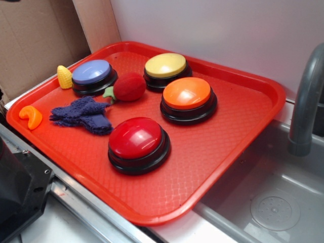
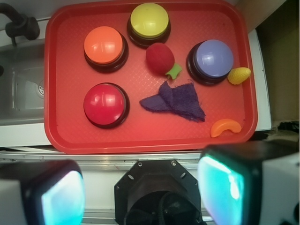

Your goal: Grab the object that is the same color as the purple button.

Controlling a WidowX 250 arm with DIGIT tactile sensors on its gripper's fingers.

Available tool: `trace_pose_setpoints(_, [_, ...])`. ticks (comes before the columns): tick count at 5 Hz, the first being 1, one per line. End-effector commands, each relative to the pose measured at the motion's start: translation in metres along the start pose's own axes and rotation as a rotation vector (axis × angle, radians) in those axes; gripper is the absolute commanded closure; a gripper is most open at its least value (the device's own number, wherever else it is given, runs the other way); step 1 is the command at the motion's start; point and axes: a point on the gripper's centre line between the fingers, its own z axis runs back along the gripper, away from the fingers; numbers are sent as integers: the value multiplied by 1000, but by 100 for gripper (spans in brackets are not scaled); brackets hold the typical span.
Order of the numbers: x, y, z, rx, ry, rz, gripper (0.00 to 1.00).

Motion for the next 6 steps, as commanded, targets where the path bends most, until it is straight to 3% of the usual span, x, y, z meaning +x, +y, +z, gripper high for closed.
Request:
trace_pose_setpoints(1, [0, 0, 0, 0, 0, 0, 0])
trace_pose_setpoints(2, [4, 9, -5, -31, 9, 107, 0])
trace_pose_setpoints(3, [6, 18, -18, -13, -10, 342, 0])
trace_pose_setpoints(4, [12, 28, -38, 11, 8, 529, 0])
trace_pose_setpoints(6, [20, 45, -82, 77, -44, 930, 0])
